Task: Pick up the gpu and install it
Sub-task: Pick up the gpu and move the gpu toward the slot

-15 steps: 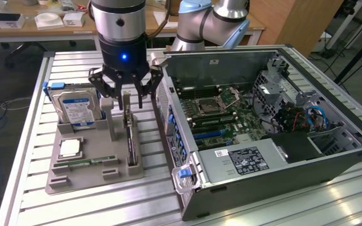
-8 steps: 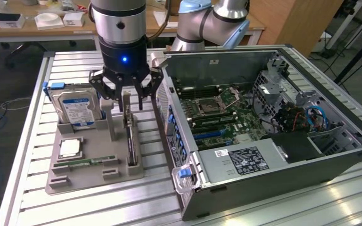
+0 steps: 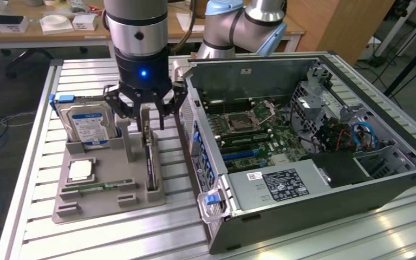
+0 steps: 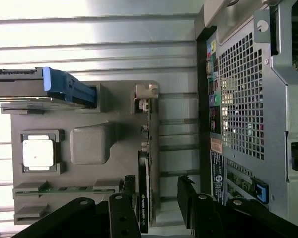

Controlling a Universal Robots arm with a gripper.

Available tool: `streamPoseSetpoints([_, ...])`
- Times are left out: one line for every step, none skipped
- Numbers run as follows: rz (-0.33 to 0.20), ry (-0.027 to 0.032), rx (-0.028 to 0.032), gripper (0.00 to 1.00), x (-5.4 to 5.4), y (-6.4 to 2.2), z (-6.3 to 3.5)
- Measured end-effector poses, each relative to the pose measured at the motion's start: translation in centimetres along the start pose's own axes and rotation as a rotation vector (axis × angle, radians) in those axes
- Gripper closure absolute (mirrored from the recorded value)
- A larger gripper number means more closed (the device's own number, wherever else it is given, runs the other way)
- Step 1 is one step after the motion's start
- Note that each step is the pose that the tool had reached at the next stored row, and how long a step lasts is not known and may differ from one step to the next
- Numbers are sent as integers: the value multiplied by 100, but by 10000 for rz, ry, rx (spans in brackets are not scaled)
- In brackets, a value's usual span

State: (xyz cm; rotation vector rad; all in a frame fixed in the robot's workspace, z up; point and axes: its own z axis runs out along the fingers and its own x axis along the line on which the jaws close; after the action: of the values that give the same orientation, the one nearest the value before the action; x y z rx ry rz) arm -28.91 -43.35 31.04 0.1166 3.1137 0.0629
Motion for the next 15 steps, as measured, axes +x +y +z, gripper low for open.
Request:
streamPoseSetpoints([0,0,-1,53,0,-1,13])
streamPoseSetpoints([0,0,0,53,1,-1,24])
streamPoseSetpoints([0,0,0,53,1,-2,36])
streamPoseSetpoints([-1,0,-1,53,1,-2,47])
streamPoseSetpoints([-1,0,-1,53,1,-2,59])
streamPoseSetpoints([-1,-1,-1,53,1,-3,71])
streamPoseSetpoints([-1,0,-1,53,2,-3,81])
streamPoseSetpoints([-1,-1,-1,53,2,-4,88])
streamPoseSetpoints([0,0,0,53,2,-4,88])
streamPoseSetpoints([-1,0,0,53,2,-4,88])
streamPoseSetpoints([0,0,0,53,2,-4,88])
streamPoseSetpoints([0,0,0,53,2,-4,88])
streamPoseSetpoints([0,0,0,53,2,-4,88])
streamPoseSetpoints([-1,0,-1,53,2,-4,89])
streamPoseSetpoints([0,-1,-1,53,2,-4,91])
